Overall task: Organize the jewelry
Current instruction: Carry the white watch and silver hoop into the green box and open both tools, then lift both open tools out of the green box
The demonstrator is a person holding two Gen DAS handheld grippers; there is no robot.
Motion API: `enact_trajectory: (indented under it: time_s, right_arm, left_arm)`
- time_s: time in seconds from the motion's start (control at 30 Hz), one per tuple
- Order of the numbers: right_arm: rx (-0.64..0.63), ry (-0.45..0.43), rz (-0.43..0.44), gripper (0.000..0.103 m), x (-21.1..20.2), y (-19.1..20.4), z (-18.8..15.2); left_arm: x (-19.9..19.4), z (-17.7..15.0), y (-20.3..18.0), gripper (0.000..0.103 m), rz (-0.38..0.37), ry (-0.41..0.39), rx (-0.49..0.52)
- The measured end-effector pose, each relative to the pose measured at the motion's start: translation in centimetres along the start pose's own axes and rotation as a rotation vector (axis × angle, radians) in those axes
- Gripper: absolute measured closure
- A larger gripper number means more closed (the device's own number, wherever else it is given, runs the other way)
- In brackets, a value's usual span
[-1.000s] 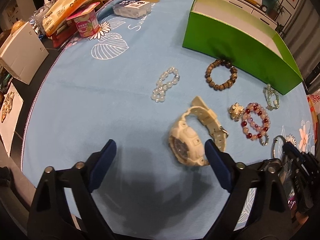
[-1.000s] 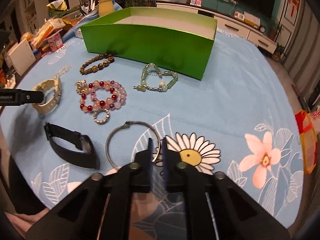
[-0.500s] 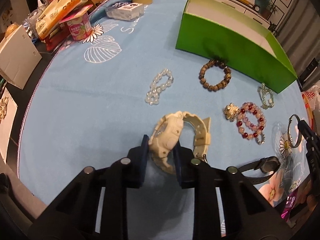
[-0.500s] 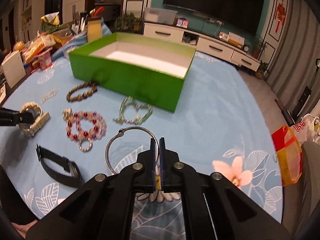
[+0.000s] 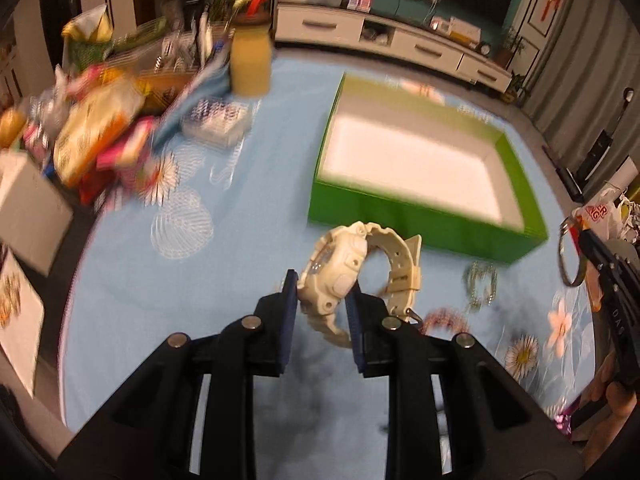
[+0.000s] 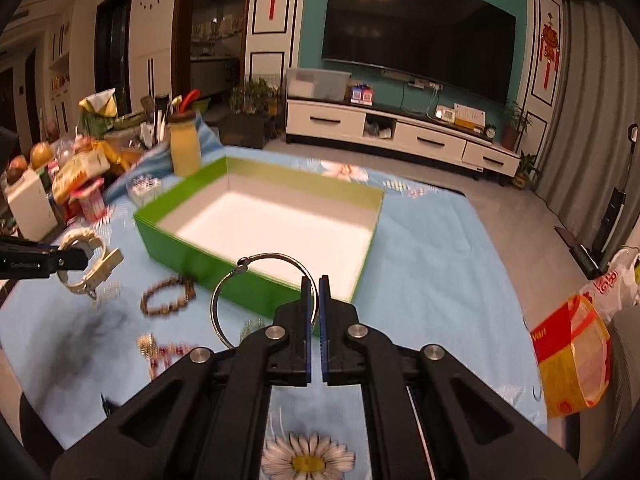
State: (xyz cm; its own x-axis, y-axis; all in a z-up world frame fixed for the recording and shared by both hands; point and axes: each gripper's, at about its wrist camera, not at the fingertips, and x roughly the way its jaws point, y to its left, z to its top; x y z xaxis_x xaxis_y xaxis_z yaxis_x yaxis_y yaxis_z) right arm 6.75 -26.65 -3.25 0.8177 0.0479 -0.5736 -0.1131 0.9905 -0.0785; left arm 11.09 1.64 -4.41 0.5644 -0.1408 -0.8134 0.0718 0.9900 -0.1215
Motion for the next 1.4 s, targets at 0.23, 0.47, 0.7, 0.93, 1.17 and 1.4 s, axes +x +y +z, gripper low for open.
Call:
enact_trajectory:
  time_s: [0.23,0.47,0.7,0.93,1.17,1.4]
  right_arm:
    - [0.061,0.027,0.052,0.100,4.2,-0.9,2.6]
    - [0.060,0.083,0.039,0.100,9.1,-0.6,3.2]
    - [0.118,0.131,0.014,0.080,11.4,-1.7,2.8]
    - [0.200,0.079,0.008,0.064,7.9,-4.0,2.1]
    - [0.236,0.084,0.007,0.054,3.9,-5.3,-0.9]
    - [0.253,0.128,0.030,0.053,1.9,-4.9,-3.8]
  left_arm:
    - [2.6,5.9,-2.3,0.080,-0.043,-0.008,0.014]
    - [6.8,8.8,-4.3,0.080,-0.022,0.028,0.043]
    - [8.0,8.8,-4.9,0.032,-0.012,0.027,0.047]
    - [3.0,7.9,-2.3,0.017,-0.022,-0.071,0.027]
    - [-1.0,3.8,3.4,0.015,0.089,-0.101,-0.012]
    - [-2.0,-2.2,7.5,0.015,0.160,-0.042,-0.033]
